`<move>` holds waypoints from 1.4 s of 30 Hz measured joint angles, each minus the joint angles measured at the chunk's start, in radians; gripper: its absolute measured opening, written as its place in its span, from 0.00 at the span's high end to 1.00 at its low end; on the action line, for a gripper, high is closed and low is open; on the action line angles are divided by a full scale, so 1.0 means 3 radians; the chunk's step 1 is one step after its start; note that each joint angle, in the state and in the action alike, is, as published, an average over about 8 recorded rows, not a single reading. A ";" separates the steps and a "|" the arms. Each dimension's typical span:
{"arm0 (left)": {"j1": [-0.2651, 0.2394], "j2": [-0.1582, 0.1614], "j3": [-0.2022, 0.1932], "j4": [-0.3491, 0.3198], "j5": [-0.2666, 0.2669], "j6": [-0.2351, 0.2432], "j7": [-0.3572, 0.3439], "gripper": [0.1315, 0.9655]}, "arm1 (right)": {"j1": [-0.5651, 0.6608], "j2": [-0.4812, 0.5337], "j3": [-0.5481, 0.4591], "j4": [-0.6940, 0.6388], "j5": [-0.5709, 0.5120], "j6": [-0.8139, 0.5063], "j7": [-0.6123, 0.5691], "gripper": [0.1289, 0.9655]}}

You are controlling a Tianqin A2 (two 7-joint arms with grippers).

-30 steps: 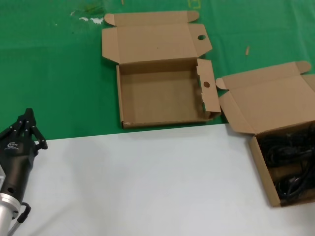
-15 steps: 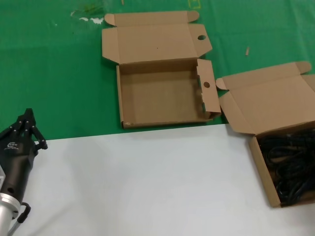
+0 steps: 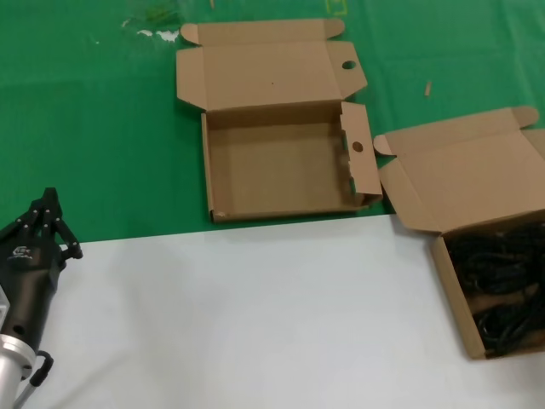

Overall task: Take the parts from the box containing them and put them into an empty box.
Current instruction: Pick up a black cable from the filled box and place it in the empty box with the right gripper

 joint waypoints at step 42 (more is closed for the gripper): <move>0.0000 0.0000 0.0000 0.0000 0.0001 0.0000 -0.0001 0.99 | 0.1037 -0.2103 -0.0424 -0.0475 -0.0660 0.0984 0.0344 0.92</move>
